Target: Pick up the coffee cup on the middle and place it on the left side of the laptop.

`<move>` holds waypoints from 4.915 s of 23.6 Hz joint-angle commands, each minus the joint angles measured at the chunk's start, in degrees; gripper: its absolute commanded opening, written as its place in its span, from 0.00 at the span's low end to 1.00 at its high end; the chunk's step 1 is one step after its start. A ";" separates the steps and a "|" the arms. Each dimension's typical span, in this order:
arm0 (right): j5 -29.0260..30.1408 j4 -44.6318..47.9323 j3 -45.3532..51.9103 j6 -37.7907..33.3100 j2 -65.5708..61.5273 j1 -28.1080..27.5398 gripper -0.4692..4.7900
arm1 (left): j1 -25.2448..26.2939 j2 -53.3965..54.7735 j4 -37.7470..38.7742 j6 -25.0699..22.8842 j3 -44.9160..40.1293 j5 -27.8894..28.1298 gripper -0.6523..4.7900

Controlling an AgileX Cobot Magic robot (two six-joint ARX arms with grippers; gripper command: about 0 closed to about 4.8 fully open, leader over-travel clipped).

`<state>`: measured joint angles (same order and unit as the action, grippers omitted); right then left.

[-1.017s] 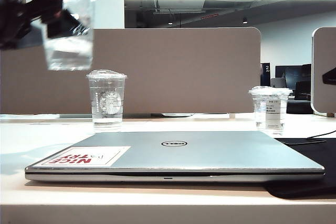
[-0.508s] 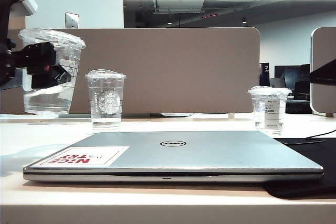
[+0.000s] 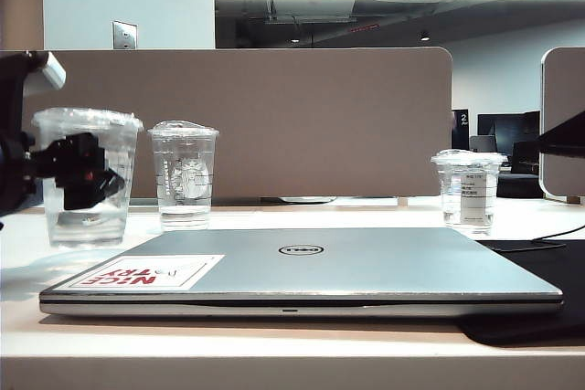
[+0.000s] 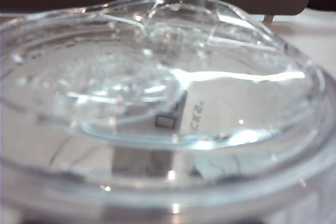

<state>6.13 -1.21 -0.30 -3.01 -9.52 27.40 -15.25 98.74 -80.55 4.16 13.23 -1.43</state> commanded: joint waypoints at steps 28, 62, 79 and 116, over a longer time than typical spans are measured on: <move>0.02 1.03 0.22 0.04 0.04 0.09 0.08 | 2.51 0.63 -2.56 0.17 -3.41 -7.08 1.00; 0.02 0.46 0.24 0.04 9.55 -19.69 0.08 | 2.45 -70.51 49.44 0.76 -12.83 -5.99 0.11; 0.00 -0.26 0.24 0.04 9.55 -25.22 0.08 | 2.43 -98.66 85.20 0.63 -12.81 0.57 0.11; 0.02 -0.26 0.22 0.04 9.55 -28.20 0.08 | 12.13 -98.66 83.58 0.39 -12.81 0.92 0.11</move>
<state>6.20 -2.48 -0.30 -3.01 -0.05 -0.82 -4.14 0.08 4.93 4.69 0.23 -1.32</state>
